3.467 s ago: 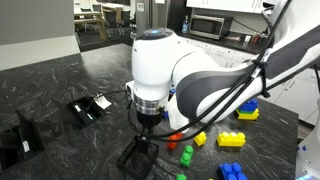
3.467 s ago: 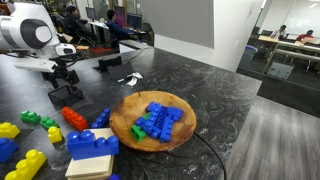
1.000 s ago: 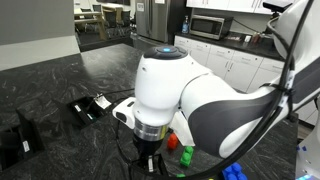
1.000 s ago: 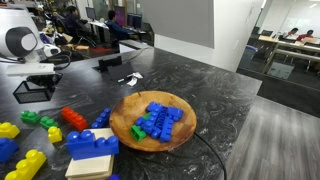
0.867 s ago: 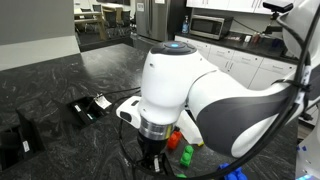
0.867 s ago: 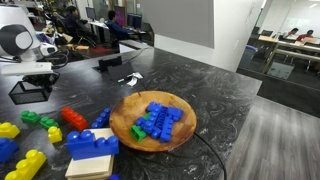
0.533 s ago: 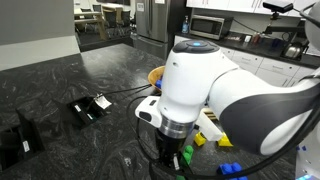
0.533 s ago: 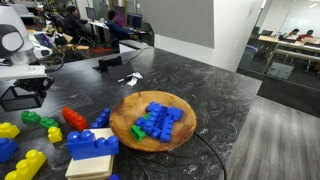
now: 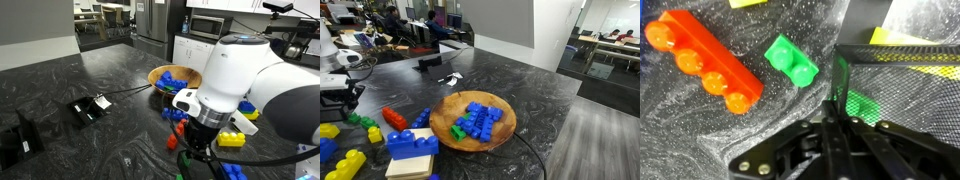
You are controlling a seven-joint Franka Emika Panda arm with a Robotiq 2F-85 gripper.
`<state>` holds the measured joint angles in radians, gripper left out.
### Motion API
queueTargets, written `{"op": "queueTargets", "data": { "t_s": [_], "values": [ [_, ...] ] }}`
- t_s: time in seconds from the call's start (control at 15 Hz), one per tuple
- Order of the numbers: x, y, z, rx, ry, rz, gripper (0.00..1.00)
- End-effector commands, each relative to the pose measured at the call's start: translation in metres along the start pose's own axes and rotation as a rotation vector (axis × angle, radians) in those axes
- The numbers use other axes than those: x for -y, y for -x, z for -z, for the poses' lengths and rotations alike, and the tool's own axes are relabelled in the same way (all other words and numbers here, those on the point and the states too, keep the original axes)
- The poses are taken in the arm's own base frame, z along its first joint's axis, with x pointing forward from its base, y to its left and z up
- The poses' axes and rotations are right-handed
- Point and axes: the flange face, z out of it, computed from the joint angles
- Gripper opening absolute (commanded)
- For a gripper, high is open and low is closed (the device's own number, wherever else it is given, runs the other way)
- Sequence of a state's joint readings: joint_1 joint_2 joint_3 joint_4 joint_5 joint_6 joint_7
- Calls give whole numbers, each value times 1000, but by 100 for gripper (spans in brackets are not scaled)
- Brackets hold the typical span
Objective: Bring the black box forward
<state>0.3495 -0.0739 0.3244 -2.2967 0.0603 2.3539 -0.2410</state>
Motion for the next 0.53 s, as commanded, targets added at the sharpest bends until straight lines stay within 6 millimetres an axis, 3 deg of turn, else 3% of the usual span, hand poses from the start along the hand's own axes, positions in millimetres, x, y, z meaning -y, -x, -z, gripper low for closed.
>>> {"op": "queueTargets", "data": {
  "t_s": [0.0, 0.47],
  "values": [
    [2, 41, 9, -39, 2, -96, 1],
    [18, 112, 16, -26, 6, -288, 1]
  ]
}}
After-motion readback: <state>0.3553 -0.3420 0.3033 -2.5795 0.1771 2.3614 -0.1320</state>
